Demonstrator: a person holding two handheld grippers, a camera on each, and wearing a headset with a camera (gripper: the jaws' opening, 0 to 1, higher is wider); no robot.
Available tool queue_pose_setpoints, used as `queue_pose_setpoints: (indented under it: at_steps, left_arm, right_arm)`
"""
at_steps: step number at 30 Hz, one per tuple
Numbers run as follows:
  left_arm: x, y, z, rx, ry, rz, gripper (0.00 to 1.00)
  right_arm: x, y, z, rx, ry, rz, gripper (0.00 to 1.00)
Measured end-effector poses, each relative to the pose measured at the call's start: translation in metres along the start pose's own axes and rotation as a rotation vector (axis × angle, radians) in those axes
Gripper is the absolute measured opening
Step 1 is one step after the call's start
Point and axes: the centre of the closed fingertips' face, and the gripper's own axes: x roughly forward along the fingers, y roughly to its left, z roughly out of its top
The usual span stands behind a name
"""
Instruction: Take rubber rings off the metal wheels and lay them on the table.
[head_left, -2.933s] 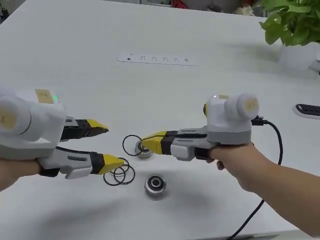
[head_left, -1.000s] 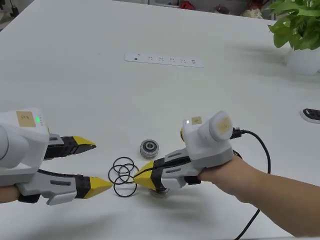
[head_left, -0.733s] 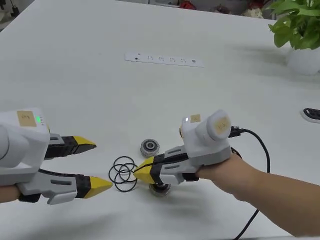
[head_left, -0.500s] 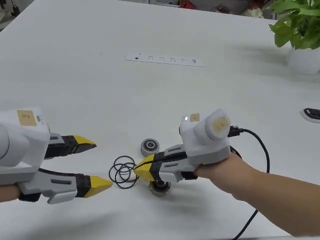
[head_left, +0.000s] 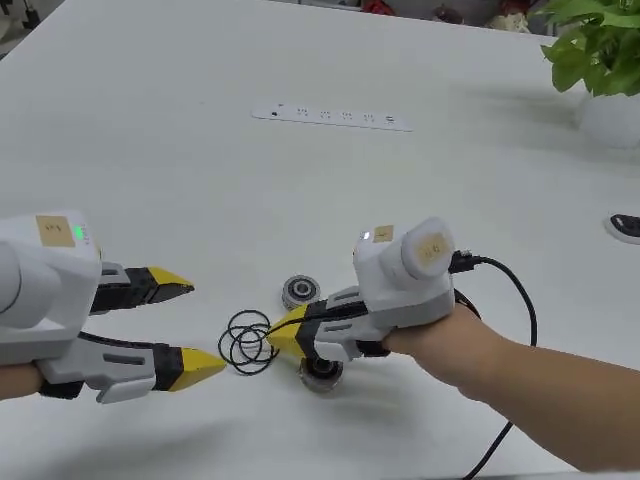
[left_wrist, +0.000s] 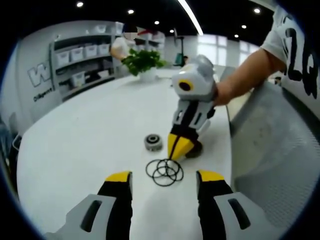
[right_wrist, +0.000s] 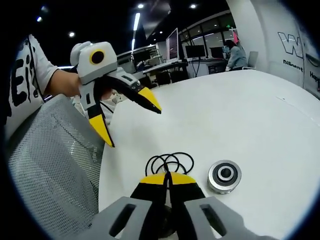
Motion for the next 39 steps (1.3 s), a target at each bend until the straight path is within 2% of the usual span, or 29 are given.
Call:
queue_pose_setpoints:
  at_steps: [26, 39]
  left_arm:
    - [-0.001, 0.000, 0.002, 0.005, 0.002, 0.003, 0.53]
    - [-0.004, 0.000, 0.009, 0.022, -0.005, 0.003, 0.53]
  right_arm:
    - [-0.001, 0.000, 0.002, -0.015, -0.003, -0.013, 0.04]
    - [-0.016, -0.001, 0.019, -0.016, -0.068, -0.032, 0.11]
